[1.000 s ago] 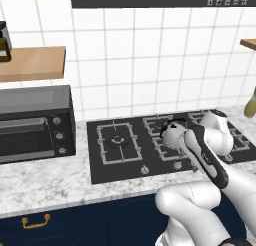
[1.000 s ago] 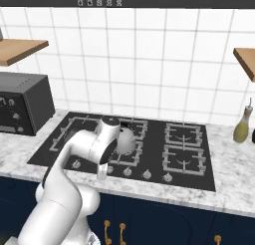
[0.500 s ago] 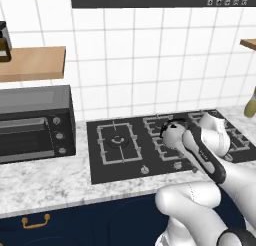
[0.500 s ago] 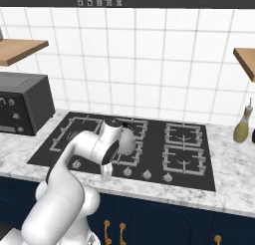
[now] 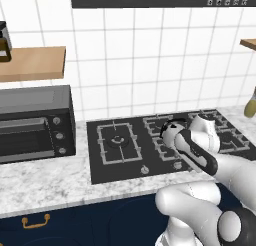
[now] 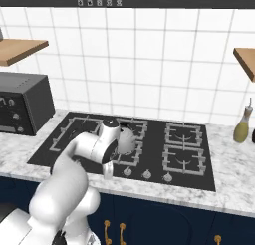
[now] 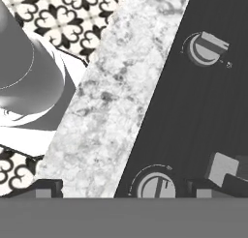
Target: Turn off the front center burner of the stove.
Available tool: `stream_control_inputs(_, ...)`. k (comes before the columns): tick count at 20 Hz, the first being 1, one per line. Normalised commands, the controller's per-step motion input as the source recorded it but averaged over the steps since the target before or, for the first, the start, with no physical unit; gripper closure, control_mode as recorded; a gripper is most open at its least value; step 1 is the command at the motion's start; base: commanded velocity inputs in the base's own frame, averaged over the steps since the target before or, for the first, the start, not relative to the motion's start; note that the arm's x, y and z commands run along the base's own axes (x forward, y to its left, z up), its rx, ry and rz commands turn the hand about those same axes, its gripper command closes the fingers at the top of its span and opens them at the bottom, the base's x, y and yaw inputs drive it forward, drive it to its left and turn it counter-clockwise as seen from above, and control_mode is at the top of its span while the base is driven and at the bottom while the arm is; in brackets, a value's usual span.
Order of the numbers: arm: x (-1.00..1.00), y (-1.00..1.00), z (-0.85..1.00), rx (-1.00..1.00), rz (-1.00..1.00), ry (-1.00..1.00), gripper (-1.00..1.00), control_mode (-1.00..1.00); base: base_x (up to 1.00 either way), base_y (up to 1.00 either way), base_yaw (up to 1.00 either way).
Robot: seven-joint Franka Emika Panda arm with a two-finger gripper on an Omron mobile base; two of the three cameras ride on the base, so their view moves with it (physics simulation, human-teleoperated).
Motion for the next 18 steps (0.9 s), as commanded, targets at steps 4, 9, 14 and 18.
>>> stream_control_inputs(4,0.00,0.00,-0.13,-0.02,0.03,0.00,-1.00,-1.00,0.00,0.00,0.00)
stream_control_inputs(9,0.00,0.00,-0.21,-0.04,0.04,0.00,-1.00,-1.00,0.00,0.00,0.00)
stream_control_inputs(14,0.17,0.00,-0.24,-0.04,0.02,0.00,-1.00,-1.00,0.00,0.00,0.00)
stream_control_inputs(18,0.34,0.00,-0.08,0.00,0.00,0.00,-1.00,-1.00,0.00,0.00,0.00)
